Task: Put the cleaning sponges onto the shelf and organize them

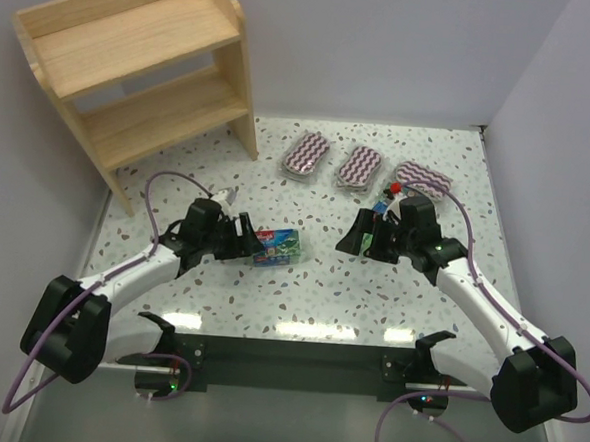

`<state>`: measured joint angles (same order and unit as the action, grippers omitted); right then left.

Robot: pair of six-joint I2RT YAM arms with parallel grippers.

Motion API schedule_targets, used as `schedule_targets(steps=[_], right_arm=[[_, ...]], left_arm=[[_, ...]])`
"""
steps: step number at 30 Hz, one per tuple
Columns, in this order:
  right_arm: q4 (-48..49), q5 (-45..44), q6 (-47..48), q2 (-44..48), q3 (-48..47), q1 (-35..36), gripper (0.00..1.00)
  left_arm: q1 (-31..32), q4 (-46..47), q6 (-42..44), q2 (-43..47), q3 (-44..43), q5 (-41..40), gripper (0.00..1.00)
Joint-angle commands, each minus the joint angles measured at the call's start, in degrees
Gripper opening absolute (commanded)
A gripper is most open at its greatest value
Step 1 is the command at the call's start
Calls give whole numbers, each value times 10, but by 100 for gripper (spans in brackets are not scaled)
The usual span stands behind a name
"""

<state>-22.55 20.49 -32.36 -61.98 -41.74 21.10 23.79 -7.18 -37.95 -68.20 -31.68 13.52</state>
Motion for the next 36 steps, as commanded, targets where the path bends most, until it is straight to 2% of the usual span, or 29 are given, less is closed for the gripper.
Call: schedule_targets(steps=[1, 4, 6, 7, 8, 10, 11, 14, 22, 24, 25, 29, 32, 36], right_arm=[[25, 12, -3, 5, 3, 3, 98], [23, 14, -4, 4, 1, 3, 98], [22, 13, -4, 10, 2, 5, 98], [21, 12, -4, 10, 3, 5, 98], [20, 11, -4, 12, 3, 3, 98], [16, 11, -3, 14, 4, 4, 98], [15, 10, -3, 17, 4, 4, 98], [8, 8, -1, 21, 6, 3, 98], [11, 11, -1, 17, 6, 3, 98], [14, 14, -2, 13, 3, 4, 98], [15, 17, -2, 11, 3, 4, 98], [16, 18, 0, 7, -4, 5, 98], [13, 21, 2, 9, -5, 4, 98], [7, 20, 5, 16, -5, 4, 98]], left_arm=[[0, 93, -20, -11, 25, -14, 75], [0, 153, -33, -32, 43, -19, 73], [0, 184, -34, -53, 47, -31, 67], [0, 184, -34, -61, 48, -34, 67], [0, 196, -34, -68, 47, -37, 56], [0, 207, -34, -82, 49, -37, 42], [0, 212, -35, -83, 50, -35, 25], [4, 205, -38, -69, 52, -33, 0], [5, 113, -91, 122, 49, -95, 0], [6, 96, -98, 174, 17, -123, 0], [5, 54, -102, 185, 0, -133, 0], [3, -50, -137, 193, -92, -260, 0], [3, -60, -158, 195, -132, -310, 0], [2, -75, -244, 197, -180, -462, 0]])
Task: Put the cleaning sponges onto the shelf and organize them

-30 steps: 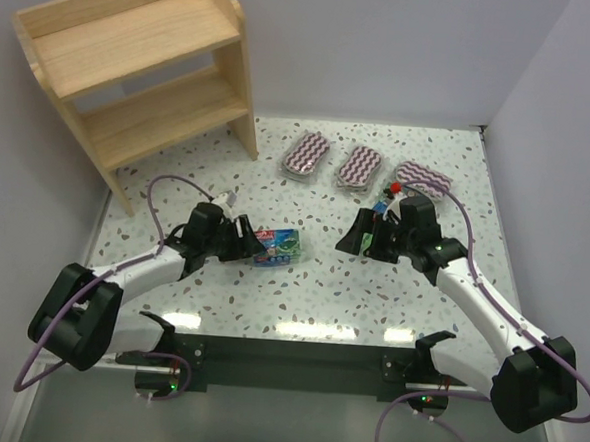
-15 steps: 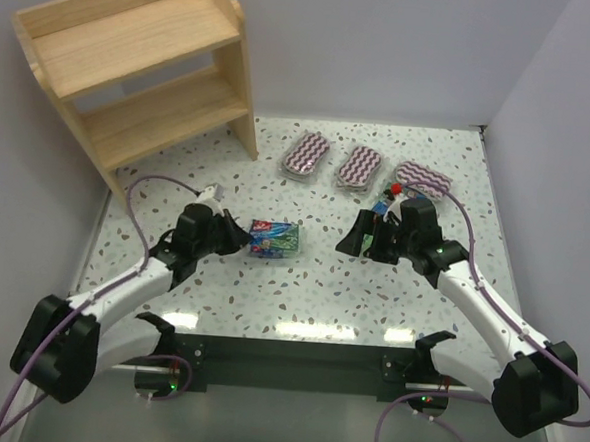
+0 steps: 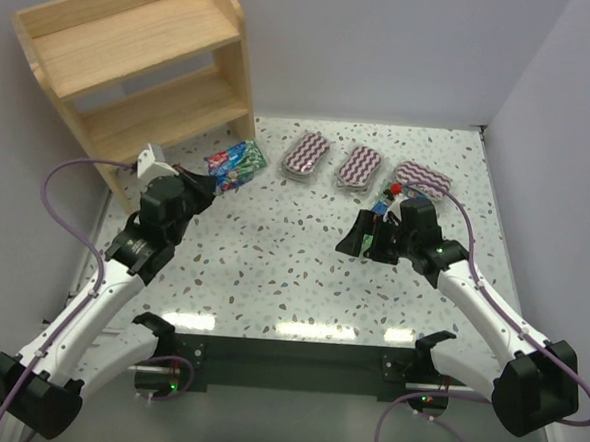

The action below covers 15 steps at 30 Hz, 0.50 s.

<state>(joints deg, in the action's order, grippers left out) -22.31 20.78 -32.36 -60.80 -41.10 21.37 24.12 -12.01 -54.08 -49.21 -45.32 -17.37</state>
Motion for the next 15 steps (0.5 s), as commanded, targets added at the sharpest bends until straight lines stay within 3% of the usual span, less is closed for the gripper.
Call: schedule_targets(steps=[1, 5, 10, 15], right_arm=[[3, 17, 5, 5, -10, 3, 98], [-8, 15, 14, 11, -10, 2, 98], [-10, 15, 18, 18, -6, 2, 98], [-16, 16, 21, 19, -8, 2, 98]], left_arm=[[-1, -10, -87, 7, -49, -174, 0], [-2, -7, -184, -4, -75, -291, 0], [-2, 56, -210, -30, -92, -344, 0], [-13, -33, -326, -119, -172, -387, 0]])
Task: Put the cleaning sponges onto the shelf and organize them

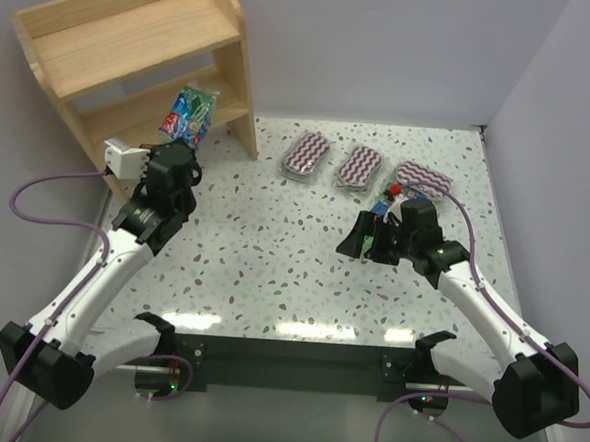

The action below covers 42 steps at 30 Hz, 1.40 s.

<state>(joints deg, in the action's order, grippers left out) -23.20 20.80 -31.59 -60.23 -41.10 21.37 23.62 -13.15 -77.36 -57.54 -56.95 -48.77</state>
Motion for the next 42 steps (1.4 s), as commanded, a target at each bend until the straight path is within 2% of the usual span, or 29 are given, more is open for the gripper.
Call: schedule_targets(steps=[1, 7, 14, 19, 22, 38, 42], right_arm=[[-9, 15, 14, 17, -9, 2, 98], [-25, 8, 24, 33, -4, 2, 99], [-18, 16, 21, 36, 8, 2, 99], [-33, 5, 33, 56, 15, 2, 99], [-28, 6, 33, 56, 20, 2, 99], [-30, 23, 47, 45, 18, 2, 99], [-23, 26, 45, 47, 23, 2, 99]], left_arm=[[-13, -36, -105, -48, -65, -77, 0], [-66, 29, -113, -102, -81, -51, 0], [-77, 29, -150, -167, -117, -69, 0], [-81, -6, -168, -170, -120, -112, 0], [-94, -1, -169, -174, -111, -109, 0], [-148, -83, -265, -87, -19, -162, 0], [-187, -63, -243, -62, 6, -144, 0]])
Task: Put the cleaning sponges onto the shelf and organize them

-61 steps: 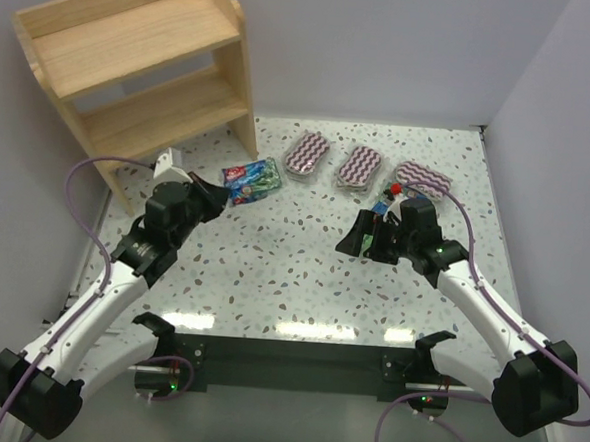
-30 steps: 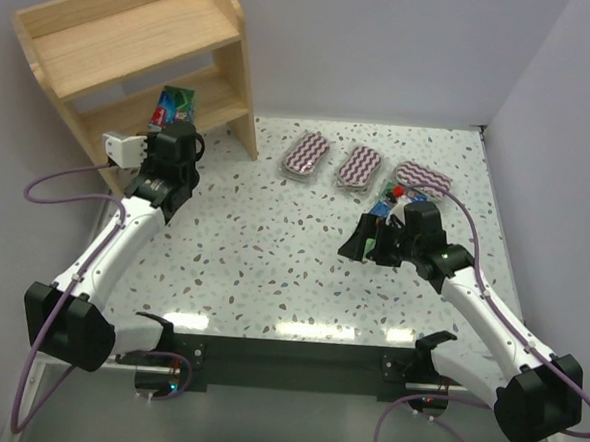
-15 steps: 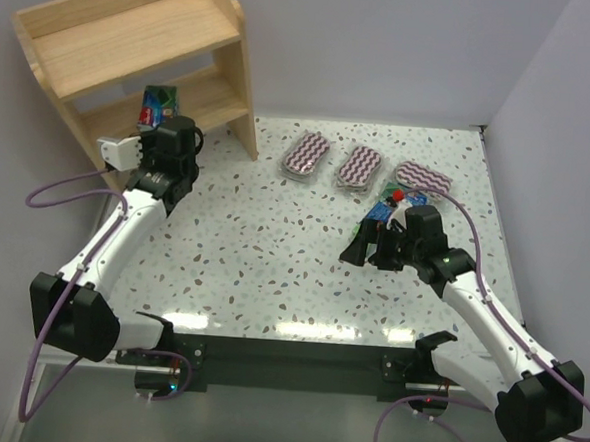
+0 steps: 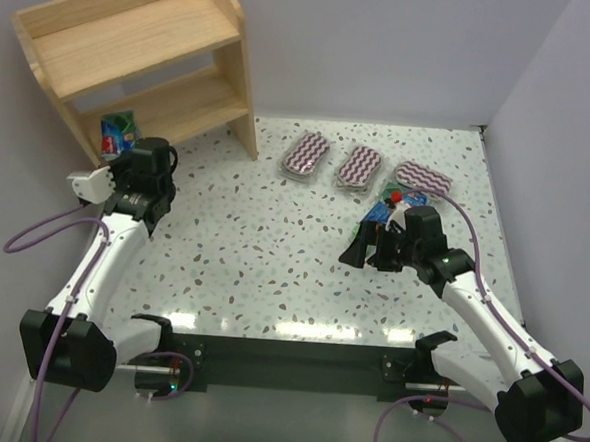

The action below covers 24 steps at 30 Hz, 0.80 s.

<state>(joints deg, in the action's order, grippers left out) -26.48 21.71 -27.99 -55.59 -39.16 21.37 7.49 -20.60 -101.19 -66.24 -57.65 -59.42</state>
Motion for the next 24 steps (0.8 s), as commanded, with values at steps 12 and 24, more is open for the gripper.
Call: schedule_targets(steps=[12, 24], right_arm=[[13, 19, 7, -2, 6, 2, 99], [14, 21, 8, -1, 9, 1, 99]], left_arm=[[-114, 145, 69, 45, 76, 62, 0], [-130, 197, 108, 7, 54, 101, 0]])
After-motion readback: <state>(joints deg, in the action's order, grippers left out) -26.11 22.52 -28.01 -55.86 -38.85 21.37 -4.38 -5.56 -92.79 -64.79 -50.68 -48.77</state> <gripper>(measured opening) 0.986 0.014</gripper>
